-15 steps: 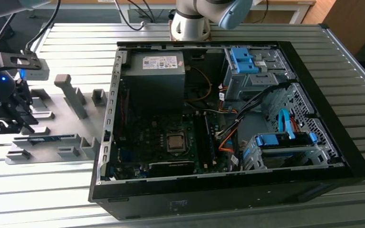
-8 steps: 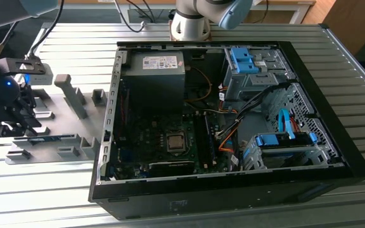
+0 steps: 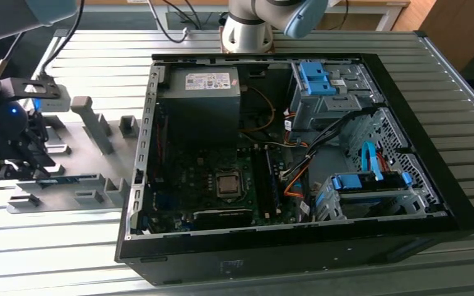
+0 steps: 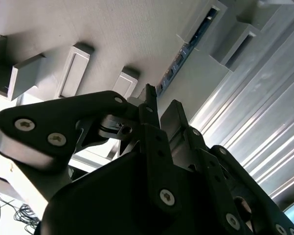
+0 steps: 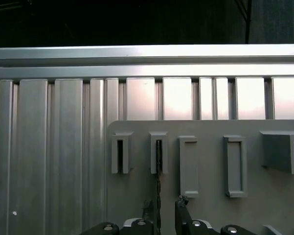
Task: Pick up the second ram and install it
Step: 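Pick up the second ram and move it above second insertion slot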
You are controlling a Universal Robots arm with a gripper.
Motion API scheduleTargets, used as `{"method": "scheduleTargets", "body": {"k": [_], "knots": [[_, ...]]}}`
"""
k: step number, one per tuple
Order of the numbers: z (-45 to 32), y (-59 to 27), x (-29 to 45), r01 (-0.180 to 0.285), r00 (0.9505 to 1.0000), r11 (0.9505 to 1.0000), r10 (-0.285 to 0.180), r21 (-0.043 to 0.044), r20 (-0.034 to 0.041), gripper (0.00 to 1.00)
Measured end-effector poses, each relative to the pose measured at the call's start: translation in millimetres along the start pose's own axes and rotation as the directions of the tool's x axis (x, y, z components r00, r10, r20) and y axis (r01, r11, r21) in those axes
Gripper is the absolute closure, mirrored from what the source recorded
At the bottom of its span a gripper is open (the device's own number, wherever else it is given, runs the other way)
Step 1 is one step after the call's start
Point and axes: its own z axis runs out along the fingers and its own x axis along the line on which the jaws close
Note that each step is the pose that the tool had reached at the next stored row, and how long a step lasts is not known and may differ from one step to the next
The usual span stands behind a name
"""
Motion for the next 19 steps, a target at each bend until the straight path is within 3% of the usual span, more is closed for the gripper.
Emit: {"method": "scheduleTargets", "body": {"k": [12, 14, 19], "knots": [[19.1, -1.1, 0.8, 0.0, 1.0, 1.0, 0.0, 0.0001, -0.0001, 0.69], [25.4, -1.2, 1.0, 0.0, 1.0, 1.0, 0.0, 0.0001, -0.0001, 0.69], [26.6, -1.3, 1.1, 0.0, 1.0, 1.0, 0.0, 0.0003, -0.0009, 0.7]]}}
